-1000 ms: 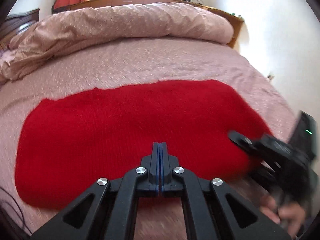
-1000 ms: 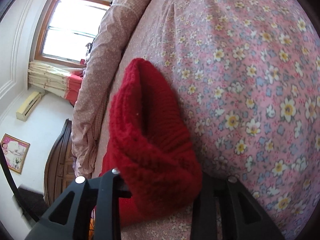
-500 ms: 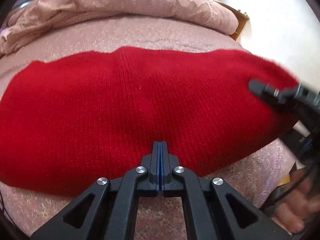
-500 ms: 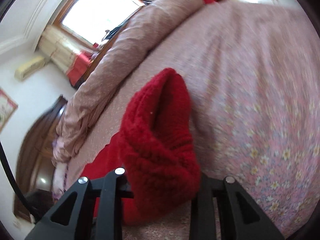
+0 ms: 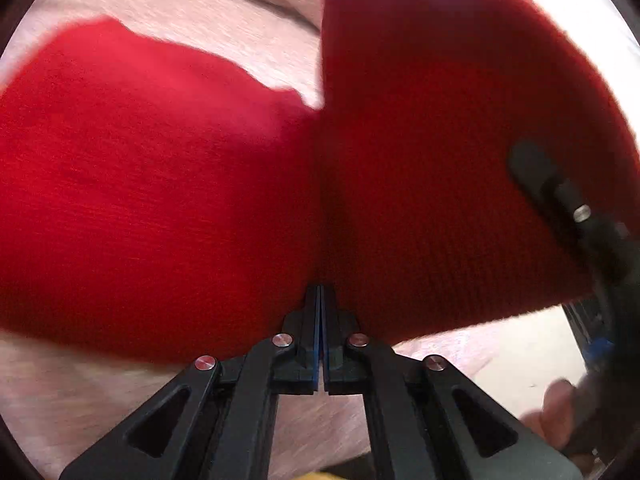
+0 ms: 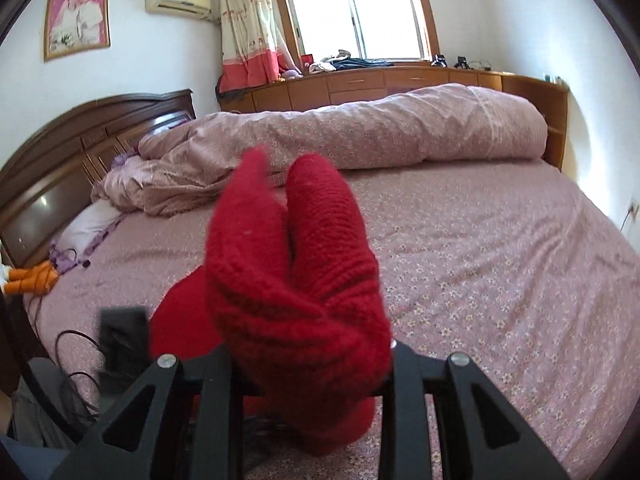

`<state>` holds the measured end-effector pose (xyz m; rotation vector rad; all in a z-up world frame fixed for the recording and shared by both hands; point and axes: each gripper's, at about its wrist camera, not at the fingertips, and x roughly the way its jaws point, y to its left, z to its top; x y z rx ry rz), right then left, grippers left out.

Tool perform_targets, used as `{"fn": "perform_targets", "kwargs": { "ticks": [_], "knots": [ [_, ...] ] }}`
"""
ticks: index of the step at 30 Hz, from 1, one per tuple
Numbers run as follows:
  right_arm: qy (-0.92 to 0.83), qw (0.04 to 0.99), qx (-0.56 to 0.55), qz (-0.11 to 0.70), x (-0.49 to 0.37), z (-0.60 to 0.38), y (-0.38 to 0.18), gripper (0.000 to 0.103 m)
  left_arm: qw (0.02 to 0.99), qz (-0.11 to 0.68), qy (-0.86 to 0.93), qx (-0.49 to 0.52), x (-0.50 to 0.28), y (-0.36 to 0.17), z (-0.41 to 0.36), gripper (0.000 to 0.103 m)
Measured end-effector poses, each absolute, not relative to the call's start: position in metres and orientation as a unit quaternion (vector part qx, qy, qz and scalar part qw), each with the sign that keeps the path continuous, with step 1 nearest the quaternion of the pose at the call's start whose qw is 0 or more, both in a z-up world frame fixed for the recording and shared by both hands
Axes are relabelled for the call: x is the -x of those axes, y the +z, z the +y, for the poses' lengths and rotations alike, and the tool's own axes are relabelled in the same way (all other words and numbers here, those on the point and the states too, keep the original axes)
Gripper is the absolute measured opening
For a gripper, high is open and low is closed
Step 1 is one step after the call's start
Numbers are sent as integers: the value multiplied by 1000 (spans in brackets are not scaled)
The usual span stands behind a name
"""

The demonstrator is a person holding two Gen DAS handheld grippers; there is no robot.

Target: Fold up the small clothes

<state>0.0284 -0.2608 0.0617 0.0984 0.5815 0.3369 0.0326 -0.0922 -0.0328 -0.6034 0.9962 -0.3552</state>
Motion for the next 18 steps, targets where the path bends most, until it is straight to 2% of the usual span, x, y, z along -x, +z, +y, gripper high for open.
{"fn": "perform_targets", "kwargs": {
  "ticks": [6, 10, 14, 15, 16, 18],
  "knots": [
    [149, 945, -14, 291, -29, -227, 67, 26, 855, 427, -102, 277, -9, 13, 4, 0],
    [127, 946, 19, 298, -30, -184, 63, 26, 835, 445, -69, 317, -7, 0, 57, 0],
    [101, 947, 94, 291, -22, -153, 54, 26, 784, 475, -138, 375, -16, -21, 57, 0],
    [103, 946, 94, 292, -19, -154, 52, 26, 768, 481, -164, 390, -21, -23, 52, 3],
    [103, 946, 90, 293, -17, -157, 52, 26, 745, 486, -196, 412, -26, -27, 45, 19],
    [105, 948, 82, 289, -11, -167, 51, 27, 707, 496, -244, 442, -38, -29, 27, 43]
  ]
}}
